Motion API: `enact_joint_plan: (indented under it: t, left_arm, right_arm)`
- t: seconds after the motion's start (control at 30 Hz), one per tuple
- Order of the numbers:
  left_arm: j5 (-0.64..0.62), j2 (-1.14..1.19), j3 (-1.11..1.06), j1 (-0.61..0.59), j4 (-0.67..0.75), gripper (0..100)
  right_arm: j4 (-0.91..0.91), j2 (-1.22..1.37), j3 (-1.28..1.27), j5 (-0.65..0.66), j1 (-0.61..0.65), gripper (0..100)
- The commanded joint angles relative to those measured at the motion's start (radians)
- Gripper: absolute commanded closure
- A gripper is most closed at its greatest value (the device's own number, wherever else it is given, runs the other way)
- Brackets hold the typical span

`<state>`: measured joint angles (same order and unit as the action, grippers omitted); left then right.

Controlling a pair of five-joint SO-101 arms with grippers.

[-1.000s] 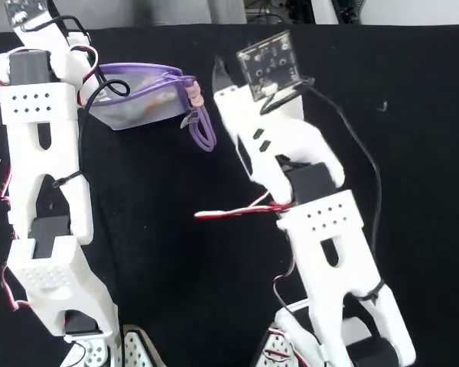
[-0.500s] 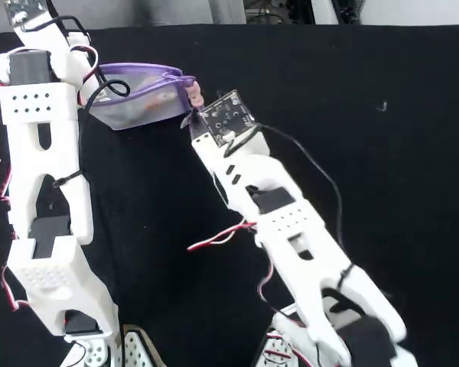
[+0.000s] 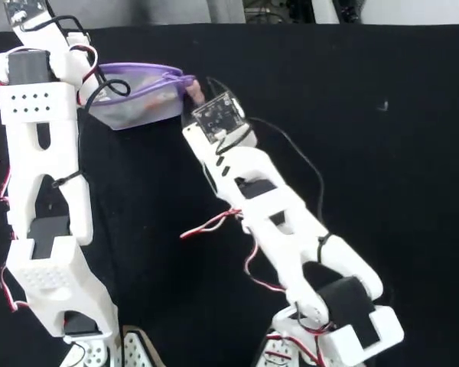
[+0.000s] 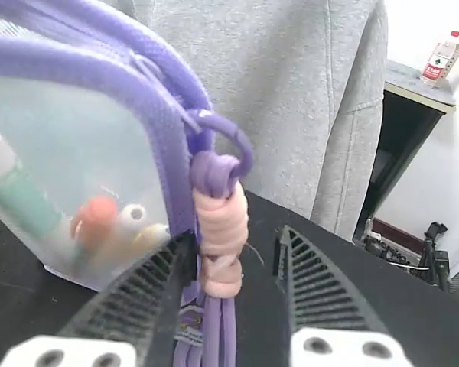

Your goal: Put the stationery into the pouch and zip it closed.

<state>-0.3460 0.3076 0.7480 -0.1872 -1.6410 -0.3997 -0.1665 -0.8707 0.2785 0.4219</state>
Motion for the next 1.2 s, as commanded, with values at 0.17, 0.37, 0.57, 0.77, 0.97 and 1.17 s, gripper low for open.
enact_joint_plan:
  t: [0.17,0.37,0.57,0.77,0.97,1.17]
  left_arm:
    - [-0.003,0.023,-0.025,-0.004,0.012,97]
    - [-0.003,0.025,-0.025,-0.002,0.012,97]
    - [-0.003,0.025,-0.025,-0.002,0.012,97]
    - [-0.003,0.025,-0.025,-0.004,0.014,97]
    - [-0.003,0.025,-0.025,-0.004,0.015,97]
    - [-0.003,0.023,-0.025,-0.004,0.012,97]
  right_arm:
    - [-0.031,-0.033,0.050,0.011,0.008,90.1]
    - [-0.034,-0.033,0.076,0.011,0.012,92.6]
    - [-0.031,-0.039,0.081,0.011,0.011,98.8]
    - [-0.031,-0.081,0.059,0.064,0.008,98.7]
    - [0.055,-0.285,0.012,0.100,0.012,98.7]
    - [0.468,-0.433,0.211,0.101,0.012,98.7]
